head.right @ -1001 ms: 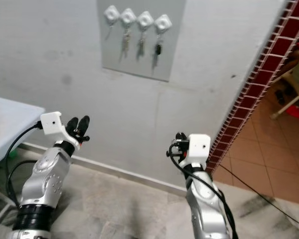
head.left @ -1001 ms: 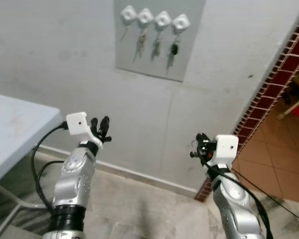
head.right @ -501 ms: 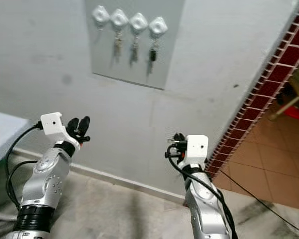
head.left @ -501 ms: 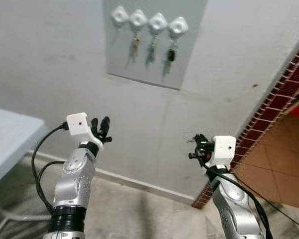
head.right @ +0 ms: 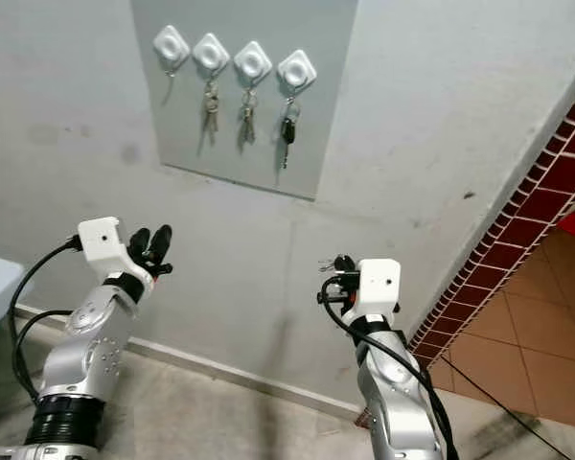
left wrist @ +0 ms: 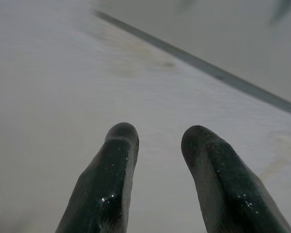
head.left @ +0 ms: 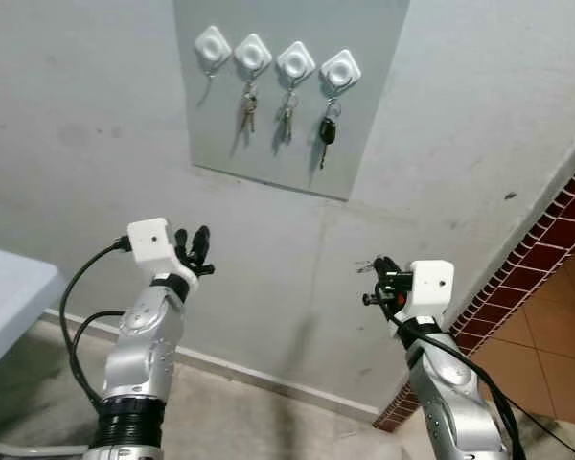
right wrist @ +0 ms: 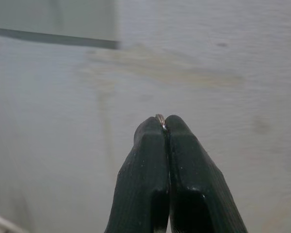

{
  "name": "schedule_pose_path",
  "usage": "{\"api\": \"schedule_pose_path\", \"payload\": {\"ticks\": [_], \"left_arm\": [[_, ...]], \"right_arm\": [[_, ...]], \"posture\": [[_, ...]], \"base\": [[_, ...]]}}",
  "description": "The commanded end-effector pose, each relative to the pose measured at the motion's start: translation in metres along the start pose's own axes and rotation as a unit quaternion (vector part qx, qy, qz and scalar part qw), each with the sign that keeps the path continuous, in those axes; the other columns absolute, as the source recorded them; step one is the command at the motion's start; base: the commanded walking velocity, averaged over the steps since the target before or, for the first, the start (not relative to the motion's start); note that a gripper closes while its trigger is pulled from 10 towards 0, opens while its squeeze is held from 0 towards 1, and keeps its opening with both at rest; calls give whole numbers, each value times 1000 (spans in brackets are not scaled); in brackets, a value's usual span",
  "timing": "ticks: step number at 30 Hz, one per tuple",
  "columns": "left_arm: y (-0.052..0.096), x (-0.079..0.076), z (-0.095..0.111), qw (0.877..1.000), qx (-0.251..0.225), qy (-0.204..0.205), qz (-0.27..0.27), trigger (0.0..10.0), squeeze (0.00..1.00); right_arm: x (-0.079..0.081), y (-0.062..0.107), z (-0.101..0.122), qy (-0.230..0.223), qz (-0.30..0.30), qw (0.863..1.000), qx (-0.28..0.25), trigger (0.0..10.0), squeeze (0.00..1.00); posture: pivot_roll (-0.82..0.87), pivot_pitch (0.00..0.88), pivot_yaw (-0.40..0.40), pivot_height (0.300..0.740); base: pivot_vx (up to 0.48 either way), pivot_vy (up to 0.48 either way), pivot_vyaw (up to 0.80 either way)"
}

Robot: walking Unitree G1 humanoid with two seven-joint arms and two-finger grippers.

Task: Hang keys on a hook

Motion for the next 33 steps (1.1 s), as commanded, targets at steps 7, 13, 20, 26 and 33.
{"api": "schedule_pose_path", "payload": {"ticks": [7, 13, 20, 26, 33], "left_arm": [[1, -6, -6, 1000, 18, 8, -9, 10000, 0], [2, -6, -7, 1000, 21, 10, -9, 10000, 0], [2, -5, -8, 1000, 27, 8, -9, 10000, 0], [2, -5, -8, 999, 29, 8, -9, 10000, 0], [3, -5, -8, 999, 31, 8, -9, 10000, 0]], "right_arm": [[-8, 2, 0, -2, -15, 1000, 1, 10000, 0], [-8, 3, 0, -4, -14, 1000, 2, 10000, 0], [-7, 4, -1, -7, -16, 1000, 4, 10000, 0], [-7, 4, -1, -8, -17, 1000, 5, 10000, 0], [-5, 5, 1, -17, -15, 1000, -1, 10000, 0]], "posture": [[139, 0, -65, 740], [140, 0, -62, 740], [140, 0, -60, 740], [140, 0, -56, 740], [140, 0, -57, 740]], "base": [[0, 34, 0], [0, 190, 0], [0, 395, 0], [0, 480, 0], [0, 480, 0]]}}
Point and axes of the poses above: a point about 5 cm out from each wrist's last joint towards the gripper, its own y axis pointing back from the gripper into the wrist, its own z axis along the axis of the wrist's last joint, x = y × z, the point moved 3 cm from there along -y, pointing out of the wrist towards the gripper, and after that the axes turned 5 degrees about y, right-handed, at the moved point
